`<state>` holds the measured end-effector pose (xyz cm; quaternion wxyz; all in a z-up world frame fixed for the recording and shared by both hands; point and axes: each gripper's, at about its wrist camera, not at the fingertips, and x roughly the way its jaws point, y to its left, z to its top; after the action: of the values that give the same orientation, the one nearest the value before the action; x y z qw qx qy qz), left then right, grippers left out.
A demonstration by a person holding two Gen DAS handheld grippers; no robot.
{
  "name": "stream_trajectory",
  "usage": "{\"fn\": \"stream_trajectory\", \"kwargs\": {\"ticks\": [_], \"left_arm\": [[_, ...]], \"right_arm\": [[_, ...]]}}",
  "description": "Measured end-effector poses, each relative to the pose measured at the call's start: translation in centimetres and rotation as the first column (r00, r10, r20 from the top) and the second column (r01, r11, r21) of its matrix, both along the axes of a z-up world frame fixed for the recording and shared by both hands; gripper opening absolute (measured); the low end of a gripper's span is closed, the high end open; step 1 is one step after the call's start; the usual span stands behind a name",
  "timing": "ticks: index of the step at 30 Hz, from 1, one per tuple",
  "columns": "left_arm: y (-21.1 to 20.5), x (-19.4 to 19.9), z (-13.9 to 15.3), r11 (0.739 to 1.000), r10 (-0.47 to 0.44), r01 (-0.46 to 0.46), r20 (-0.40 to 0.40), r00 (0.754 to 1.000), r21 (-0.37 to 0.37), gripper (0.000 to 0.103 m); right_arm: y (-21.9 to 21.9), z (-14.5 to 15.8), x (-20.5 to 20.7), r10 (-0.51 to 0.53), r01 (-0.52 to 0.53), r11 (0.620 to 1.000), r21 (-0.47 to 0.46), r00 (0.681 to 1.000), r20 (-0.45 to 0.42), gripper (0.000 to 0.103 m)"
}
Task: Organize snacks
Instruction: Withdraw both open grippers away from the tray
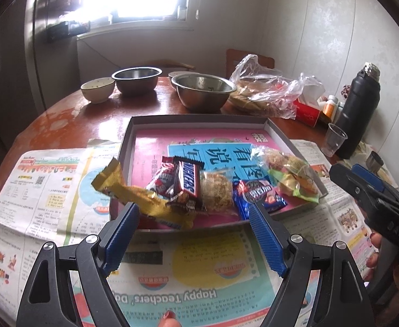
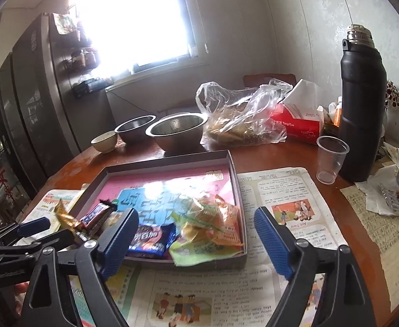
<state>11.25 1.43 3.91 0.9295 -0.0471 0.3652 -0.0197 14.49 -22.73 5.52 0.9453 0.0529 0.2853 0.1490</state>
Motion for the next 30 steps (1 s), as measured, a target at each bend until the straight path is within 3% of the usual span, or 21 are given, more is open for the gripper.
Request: {"fn": "stream_trajectory", "kwargs": {"ticks": [8, 19, 30], "left_arm": [[-0.5, -2.5, -0.9, 1.0, 0.017, -0.017, -0.018, 1.0, -0.006, 0.084], [-0.9, -6.2, -2.3, 1.0, 0.027, -0.026, -0.034, 0.999, 0.009, 0.084], [-1.0, -7.4, -3.0, 1.0, 0.026, -0.026, -0.042, 0.999, 0.014, 0.084]], "right_arm": [[0.0, -0.4, -3.2, -0.002, 0.002, 1.0, -0.013, 1.0, 0.021, 0.102], [1.7, -2.0, -6.7, -0.022, 0.021, 0.994, -0.106, 1.0, -0.004, 0.102], [2.0, -4.1, -9.8, -0.042, 0.035, 0.987, -0.159, 0.998, -0.042, 0.102]]}}
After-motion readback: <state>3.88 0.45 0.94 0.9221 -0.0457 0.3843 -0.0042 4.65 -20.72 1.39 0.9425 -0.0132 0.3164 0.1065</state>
